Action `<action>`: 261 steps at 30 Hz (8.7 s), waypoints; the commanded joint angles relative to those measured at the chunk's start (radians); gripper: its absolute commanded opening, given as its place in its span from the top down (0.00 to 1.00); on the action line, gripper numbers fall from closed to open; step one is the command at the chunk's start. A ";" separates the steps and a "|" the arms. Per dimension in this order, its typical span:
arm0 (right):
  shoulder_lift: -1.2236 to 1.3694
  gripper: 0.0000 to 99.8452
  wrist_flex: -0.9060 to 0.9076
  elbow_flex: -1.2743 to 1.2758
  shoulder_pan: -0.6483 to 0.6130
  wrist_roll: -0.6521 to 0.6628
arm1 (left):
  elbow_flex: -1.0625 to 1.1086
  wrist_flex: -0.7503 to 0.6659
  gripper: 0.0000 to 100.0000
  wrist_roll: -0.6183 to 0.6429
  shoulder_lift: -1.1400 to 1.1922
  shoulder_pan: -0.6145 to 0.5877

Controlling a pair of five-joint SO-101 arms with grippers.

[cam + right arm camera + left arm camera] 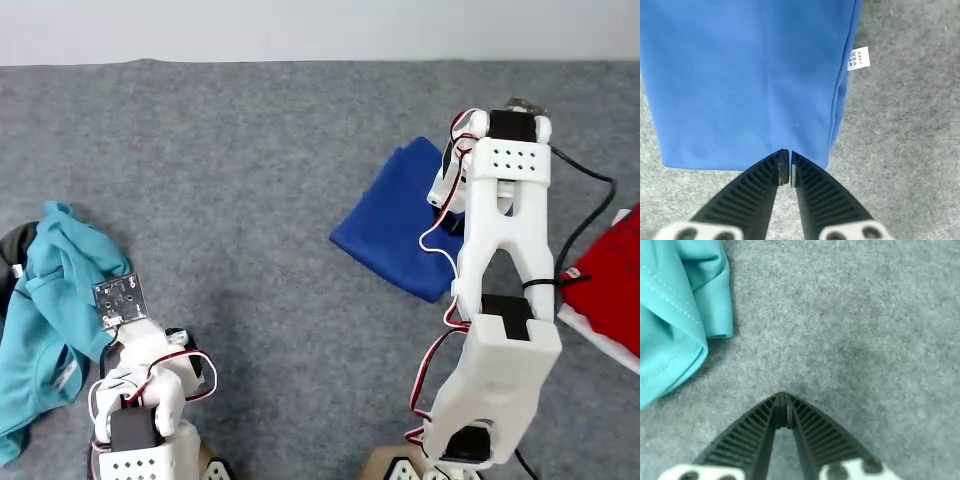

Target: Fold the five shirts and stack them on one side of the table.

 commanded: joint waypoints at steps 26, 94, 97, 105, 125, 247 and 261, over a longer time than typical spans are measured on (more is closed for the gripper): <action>-0.008 0.99 0.039 -0.023 0.005 -0.003 | -0.005 0.006 0.99 0.008 -0.014 -0.002; 0.420 0.69 -0.366 -0.098 -0.047 0.023 | -0.005 0.006 0.99 0.008 -0.014 -0.002; 0.424 0.77 -0.352 -0.101 -0.045 0.025 | -0.005 0.006 0.99 0.008 -0.014 -0.002; 0.401 1.00 -0.343 -0.110 -0.039 0.173 | -0.005 0.006 0.99 0.008 -0.014 -0.002; -0.030 0.99 -0.239 -0.140 0.208 0.637 | -0.005 0.006 0.99 0.008 -0.014 -0.002; -0.148 0.76 -0.372 -0.140 0.840 0.993 | -0.005 0.006 0.99 0.008 -0.014 -0.002; 0.025 0.76 -0.400 -0.135 0.839 0.937 | -0.005 0.006 0.99 0.008 -0.014 -0.002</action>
